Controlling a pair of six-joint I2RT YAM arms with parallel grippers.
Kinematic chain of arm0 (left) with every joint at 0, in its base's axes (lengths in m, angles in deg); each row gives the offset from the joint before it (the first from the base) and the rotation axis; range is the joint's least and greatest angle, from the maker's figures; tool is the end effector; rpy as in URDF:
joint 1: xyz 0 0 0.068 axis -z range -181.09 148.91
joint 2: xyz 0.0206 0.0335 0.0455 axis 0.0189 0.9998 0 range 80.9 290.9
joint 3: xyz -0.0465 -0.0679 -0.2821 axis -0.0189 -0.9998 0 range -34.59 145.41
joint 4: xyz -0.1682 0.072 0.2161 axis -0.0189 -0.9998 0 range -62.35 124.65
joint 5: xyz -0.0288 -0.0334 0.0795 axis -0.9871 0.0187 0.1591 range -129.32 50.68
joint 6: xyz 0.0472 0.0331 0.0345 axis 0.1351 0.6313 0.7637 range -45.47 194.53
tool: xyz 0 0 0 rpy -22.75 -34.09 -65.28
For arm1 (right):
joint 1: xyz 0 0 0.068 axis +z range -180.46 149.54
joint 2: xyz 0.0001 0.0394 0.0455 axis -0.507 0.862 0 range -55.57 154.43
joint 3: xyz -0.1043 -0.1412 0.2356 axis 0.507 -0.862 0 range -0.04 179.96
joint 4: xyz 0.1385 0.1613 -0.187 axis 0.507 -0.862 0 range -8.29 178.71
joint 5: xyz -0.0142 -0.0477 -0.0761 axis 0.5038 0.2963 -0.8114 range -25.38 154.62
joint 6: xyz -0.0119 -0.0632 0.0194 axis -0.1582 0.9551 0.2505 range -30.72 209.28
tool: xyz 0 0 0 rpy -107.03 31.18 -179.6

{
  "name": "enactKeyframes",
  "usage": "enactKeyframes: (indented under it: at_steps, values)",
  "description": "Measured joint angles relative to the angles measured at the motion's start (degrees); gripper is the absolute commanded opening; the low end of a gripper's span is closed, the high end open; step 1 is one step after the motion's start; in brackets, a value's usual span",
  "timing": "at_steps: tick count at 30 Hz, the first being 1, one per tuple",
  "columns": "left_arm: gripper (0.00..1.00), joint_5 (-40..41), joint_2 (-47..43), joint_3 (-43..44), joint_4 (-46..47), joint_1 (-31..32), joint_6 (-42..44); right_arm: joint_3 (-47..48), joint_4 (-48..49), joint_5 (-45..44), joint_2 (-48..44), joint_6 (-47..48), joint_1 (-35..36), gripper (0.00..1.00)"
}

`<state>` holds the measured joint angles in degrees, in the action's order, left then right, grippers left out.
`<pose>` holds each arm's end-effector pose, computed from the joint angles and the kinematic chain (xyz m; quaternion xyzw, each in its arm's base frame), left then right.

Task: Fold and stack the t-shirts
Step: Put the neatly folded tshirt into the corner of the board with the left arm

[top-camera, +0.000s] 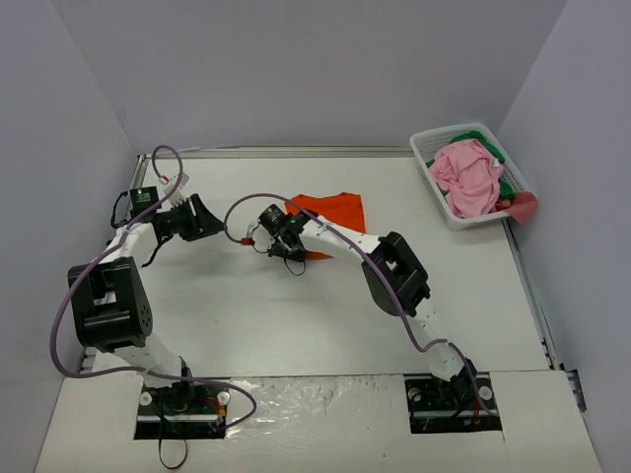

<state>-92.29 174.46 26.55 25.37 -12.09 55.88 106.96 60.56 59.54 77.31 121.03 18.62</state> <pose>0.3768 0.0297 0.2349 -0.0326 0.8362 -0.4304 0.3383 0.3682 0.4175 0.1567 -0.6057 0.7323 0.0049 0.3113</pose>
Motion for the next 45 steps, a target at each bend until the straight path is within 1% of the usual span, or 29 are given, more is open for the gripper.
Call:
enactKeyframes:
  at_steps: [5, 8, 10, 11, 12, 13, 15, 17, 18, 19, 21, 22, 26, 31, 35, 39, 41, 42, 45]
  values:
    - [0.42, -1.8, 2.9, 0.1, 0.0, 0.7, -0.5, 0.1, -0.2, -0.1, 0.0, 0.0, 0.1, 0.0]
    - [0.43, -3.5, 4.3, 0.1, 1.2, 1.8, -3.4, 0.5, -0.9, -0.1, -0.1, 0.0, 0.1, 0.0]
    - [0.47, -5.4, 6.1, 0.2, 4.2, 2.7, -7.1, 1.4, -1.8, -0.1, -0.2, 0.0, 0.1, 0.0]
    - [0.52, -6.1, 7.4, 0.3, 5.6, 3.3, -9.2, 2.0, -2.3, -0.1, -0.3, 0.0, 0.1, 0.0]
    - [0.6, -6.8, 8.9, 0.7, 6.8, 3.7, -10.9, 2.6, -2.7, 0.0, -0.3, -0.1, 0.1, 0.0]
    - [0.63, -7.6, 10.9, 1.2, 8.3, 4.5, -12.8, 3.1, -2.9, 0.0, -0.4, -0.1, 0.1, 0.0]
    - [0.65, -9.3, 15.3, 2.6, 11.2, 6.1, -17.2, 3.8, -3.1, 0.0, -0.8, -0.2, 0.1, 0.0]
    - [0.73, -10.5, 19.9, 4.1, 14.4, 8.4, -21.0, 4.0, -3.4, -0.1, -1.4, -0.2, 0.1, 0.0]
    - [0.73, -10.7, 21.8, 4.6, 15.6, 9.6, -22.4, 4.1, -3.6, -0.1, -1.7, -0.2, 0.1, 0.0]
    - [0.79, -11.1, 23.6, 5.1, 16.4, 11.1, -24.0, 4.1, -3.7, -0.1, -1.9, -0.2, 0.1, 0.0]
    - [0.83, -13.5, 26.1, 6.5, 17.7, 13.6, -26.9, 4.1, -4.0, -0.1, -2.3, -0.2, 0.1, 0.0]
    - [0.86, -13.9, 26.9, 7.5, 18.4, 14.5, -27.9, 4.2, -4.1, -0.1, -2.4, -0.2, 0.1, 0.0]
    - [0.93, -14.6, 30.1, 10.4, 24.1, 17.9, -33.2, 4.8, -4.6, -0.1, -2.5, -0.2, 0.1, 0.0]
    - [0.95, -15.1, 32.8, 11.7, 31.1, 19.2, -41.0, 5.1, -5.3, -0.1, -2.5, -0.2, 0.1, 0.0]
    - [0.92, -13.9, 34.4, 13.9, 33.2, 19.9, -43.8, 5.1, -5.6, -0.1, -2.5, -0.2, 0.1, 0.0]
    - [0.81, -12.8, 36.3, 16.8, 33.4, 21.6, -45.0, 5.7, -6.2, 0.0, -2.5, -0.2, 0.1, 0.0]
    - [0.72, -12.3, 37.1, 17.7, 33.6, 22.6, -45.4, 5.9, -6.2, 0.0, -2.5, -0.2, 0.1, 0.0]
    - [0.58, -12.1, 37.5, 17.9, 33.7, 23.1, -45.6, 6.0, -6.3, 0.0, -2.5, -0.2, 0.1, 0.0]
    - [0.34, -11.5, 38.8, 18.3, 33.7, 24.1, -46.1, 6.0, -7.4, -0.1, -2.5, -0.2, 0.0, 0.0]
